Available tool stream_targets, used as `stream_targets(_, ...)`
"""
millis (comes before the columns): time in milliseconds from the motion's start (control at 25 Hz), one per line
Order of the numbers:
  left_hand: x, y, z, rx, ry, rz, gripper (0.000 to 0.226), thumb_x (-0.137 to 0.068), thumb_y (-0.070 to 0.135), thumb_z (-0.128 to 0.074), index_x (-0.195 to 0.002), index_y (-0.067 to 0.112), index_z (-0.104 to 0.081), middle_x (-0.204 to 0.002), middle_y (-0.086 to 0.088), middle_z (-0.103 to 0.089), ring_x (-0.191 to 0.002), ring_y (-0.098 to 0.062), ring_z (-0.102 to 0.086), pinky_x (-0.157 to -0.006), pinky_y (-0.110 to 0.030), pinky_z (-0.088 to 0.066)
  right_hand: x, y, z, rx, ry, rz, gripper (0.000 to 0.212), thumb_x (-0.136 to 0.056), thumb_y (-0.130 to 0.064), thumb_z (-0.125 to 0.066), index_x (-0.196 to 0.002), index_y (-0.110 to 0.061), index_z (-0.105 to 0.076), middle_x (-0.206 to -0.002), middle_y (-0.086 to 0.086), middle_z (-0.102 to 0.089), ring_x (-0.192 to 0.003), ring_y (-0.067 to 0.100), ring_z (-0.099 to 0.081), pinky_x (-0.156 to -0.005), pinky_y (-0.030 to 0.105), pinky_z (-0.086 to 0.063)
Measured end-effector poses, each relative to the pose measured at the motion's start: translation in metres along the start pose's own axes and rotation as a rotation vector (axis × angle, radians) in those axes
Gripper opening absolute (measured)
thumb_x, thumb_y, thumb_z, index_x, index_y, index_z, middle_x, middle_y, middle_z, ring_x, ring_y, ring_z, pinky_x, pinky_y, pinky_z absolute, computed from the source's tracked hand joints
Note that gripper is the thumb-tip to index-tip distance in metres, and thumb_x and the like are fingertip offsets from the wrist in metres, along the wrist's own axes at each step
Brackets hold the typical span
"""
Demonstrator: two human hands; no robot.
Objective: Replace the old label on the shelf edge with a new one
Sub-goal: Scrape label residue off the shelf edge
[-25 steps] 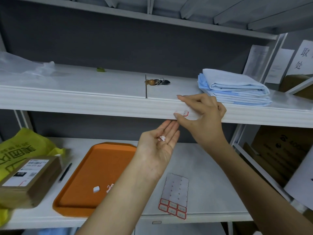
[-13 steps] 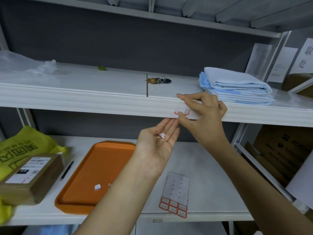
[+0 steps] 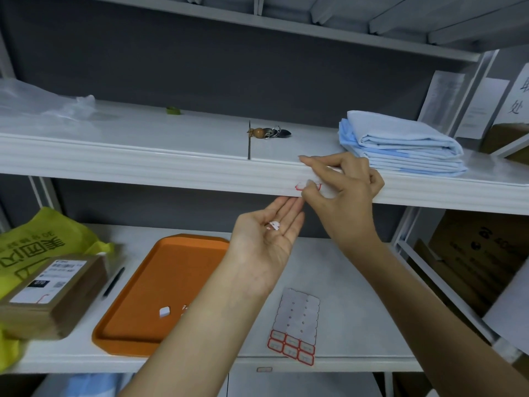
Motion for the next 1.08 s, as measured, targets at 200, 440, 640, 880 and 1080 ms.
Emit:
stream_targets(200,0.0008,0.0015,-0.0006,-0.006,0.002,-0.002,0.032,-0.097,-0.002,-0.034,-0.112,-0.008,-0.062,-0.106,-0.020,-0.072,-0.108,-0.026,-0.066,-0.100,-0.038,-0.049,0.0018,0.0026,0.0009,-0.010,-0.061,0.020,0.040,-0.085,-0.028,-0.070,-0.124,-0.033,-0.063,-0.118,-0.006,-0.054,-0.121,0.010,-0.037,-0.106,0.033,-0.012)
stream_targets(440,0.0000,0.0016,-0.0010,-0.019,0.003,0.002,0.032,-0.098,-0.001,-0.035,-0.112,-0.008,-0.062,-0.107,-0.021,-0.072,-0.109,-0.028,-0.066,-0.094,-0.038,-0.051,-0.0002,0.0038,-0.0003,-0.015,-0.042,0.018,0.040,-0.083,-0.033,-0.072,-0.122,-0.033,-0.064,-0.118,-0.005,-0.055,-0.121,0.011,-0.037,-0.105,0.033,-0.012)
stream_targets(640,0.0000,0.0012,-0.0004,-0.021,0.006,0.010,0.033,-0.098,-0.001,-0.034,-0.115,-0.008,-0.061,-0.109,-0.021,-0.071,-0.110,-0.028,-0.066,-0.096,-0.038,-0.050,0.0026,0.0055,-0.0013,0.025,-0.049,0.052,0.043,-0.084,-0.034,-0.071,-0.126,-0.032,-0.061,-0.120,-0.003,-0.055,-0.120,0.012,-0.037,-0.104,0.033,-0.012)
stream_targets(880,0.0007,0.0018,-0.0011,-0.024,-0.012,0.012,0.033,-0.098,-0.002,-0.034,-0.114,-0.008,-0.062,-0.109,-0.020,-0.072,-0.111,-0.027,-0.066,-0.099,-0.038,-0.049,0.0032,0.0050,-0.0015,0.023,-0.036,0.048,0.046,-0.081,-0.040,-0.072,-0.125,-0.032,-0.062,-0.120,-0.005,-0.057,-0.119,0.012,-0.041,-0.104,0.033,-0.014)
stream_targets(1080,0.0017,0.0027,-0.0023,-0.028,-0.010,0.014,0.031,-0.097,-0.002,-0.035,-0.109,-0.007,-0.064,-0.105,-0.020,-0.073,-0.108,-0.027,-0.067,-0.095,-0.037,-0.050,0.0032,0.0046,0.0018,0.036,-0.036,0.088,0.043,-0.084,-0.032,-0.072,-0.125,-0.032,-0.062,-0.120,-0.005,-0.058,-0.120,0.016,-0.043,-0.104,0.040,-0.018)
Point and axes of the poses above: each hand's wrist, its own x-axis away from the middle knuckle, its own z-axis out of the back of the hand, y = z × x, the point moved 6 cm from there along -x, towards the middle knuckle
